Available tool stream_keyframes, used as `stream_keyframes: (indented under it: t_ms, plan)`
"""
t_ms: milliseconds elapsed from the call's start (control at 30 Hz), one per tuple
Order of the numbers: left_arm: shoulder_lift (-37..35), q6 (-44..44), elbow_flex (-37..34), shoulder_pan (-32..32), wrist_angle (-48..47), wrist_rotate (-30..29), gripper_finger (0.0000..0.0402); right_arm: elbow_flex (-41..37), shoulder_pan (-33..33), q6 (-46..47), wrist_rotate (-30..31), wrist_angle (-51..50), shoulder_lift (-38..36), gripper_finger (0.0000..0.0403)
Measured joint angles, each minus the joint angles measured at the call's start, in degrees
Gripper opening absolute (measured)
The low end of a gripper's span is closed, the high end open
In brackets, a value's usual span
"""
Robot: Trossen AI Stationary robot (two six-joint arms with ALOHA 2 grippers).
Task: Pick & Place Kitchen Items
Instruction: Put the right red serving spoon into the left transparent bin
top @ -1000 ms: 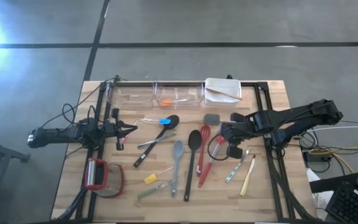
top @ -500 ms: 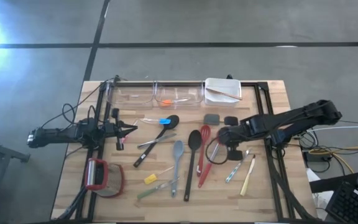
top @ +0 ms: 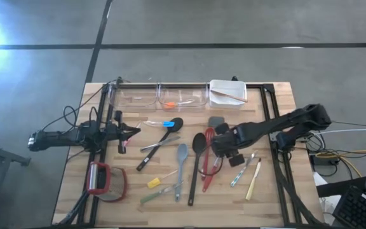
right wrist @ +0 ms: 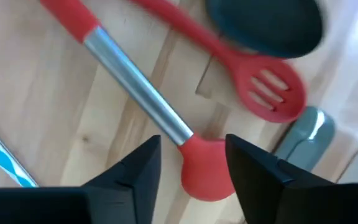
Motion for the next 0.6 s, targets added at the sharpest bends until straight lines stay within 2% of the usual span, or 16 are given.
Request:
stream_keyframes:
  t_ms: [133,333,600]
  plan:
    - [0.0,-5.33,0.0,-0.02,-0.17,1.02,0.0026,2.25,0.02,-2.03,0.17,-4.67,5.71,0.0195]
    - [0.02,-4.43,0.0,-0.02,-0.13,0.89,0.0026,4.11,0.02,-1.27,0.13,-5.85,11.94,0.0201]
    - [0.02,-4.38,0.0,-0.02,-0.15,0.87,0.0026,3.98,0.0,-1.03,0.12,-5.08,16.75,0.0197]
